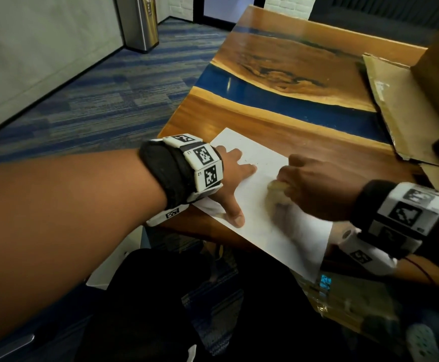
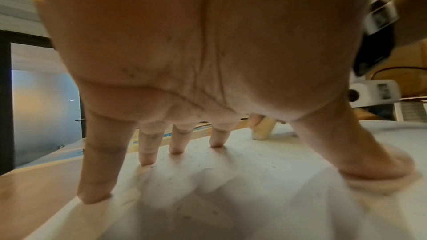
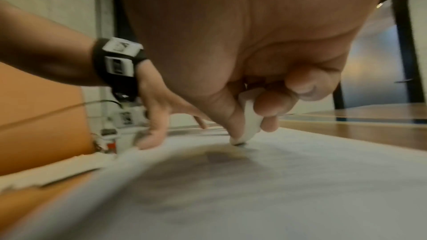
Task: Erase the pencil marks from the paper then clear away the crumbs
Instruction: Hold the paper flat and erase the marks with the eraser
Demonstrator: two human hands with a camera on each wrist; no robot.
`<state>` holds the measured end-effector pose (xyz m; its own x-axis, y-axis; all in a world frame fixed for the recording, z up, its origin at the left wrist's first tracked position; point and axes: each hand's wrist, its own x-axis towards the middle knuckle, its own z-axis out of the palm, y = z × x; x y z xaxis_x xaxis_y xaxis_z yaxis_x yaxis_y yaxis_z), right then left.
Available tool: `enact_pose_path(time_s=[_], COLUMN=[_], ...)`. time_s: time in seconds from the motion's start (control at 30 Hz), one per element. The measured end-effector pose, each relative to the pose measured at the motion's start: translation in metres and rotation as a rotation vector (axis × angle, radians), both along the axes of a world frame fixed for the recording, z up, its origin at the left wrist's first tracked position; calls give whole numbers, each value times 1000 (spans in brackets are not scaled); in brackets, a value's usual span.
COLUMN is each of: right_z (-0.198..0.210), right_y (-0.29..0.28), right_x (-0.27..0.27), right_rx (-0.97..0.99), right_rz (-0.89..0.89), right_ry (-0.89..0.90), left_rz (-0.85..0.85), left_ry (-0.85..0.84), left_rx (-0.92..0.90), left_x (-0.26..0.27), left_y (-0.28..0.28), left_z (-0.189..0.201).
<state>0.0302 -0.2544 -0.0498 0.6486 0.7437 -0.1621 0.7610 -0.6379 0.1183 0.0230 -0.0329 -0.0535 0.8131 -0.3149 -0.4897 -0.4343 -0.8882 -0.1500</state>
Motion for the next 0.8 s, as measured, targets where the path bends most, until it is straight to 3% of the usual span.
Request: enact_pose_path(time_s=[0.1, 0.17, 0.3, 0.43, 0.57, 0.6, 0.7, 0.8], right_z=[0, -1, 0, -4, 4, 6, 4, 6], right_y=[16, 14, 0, 11, -1, 0, 12, 9], right_x=[-34, -29, 0, -35, -6, -10, -42, -22], right_rx=[-27, -41, 45, 30, 45, 53, 21, 16], right_rz=[216, 266, 70, 412, 142, 136, 336, 208], right_ry=[190, 204, 14, 193, 60, 61, 235, 159], left_rz=[4, 1, 0, 7, -3, 2, 12, 3], left_ry=[15, 21, 16, 29, 14, 17, 43, 39], left_rx=[-2, 0, 3, 1, 1, 4, 0, 20], left_x=[1, 1, 0, 2, 2, 2, 3, 3], left_y=[0, -1, -1, -1, -1, -1, -2, -3], left_z=[1, 1, 2, 2, 1, 1, 3, 3])
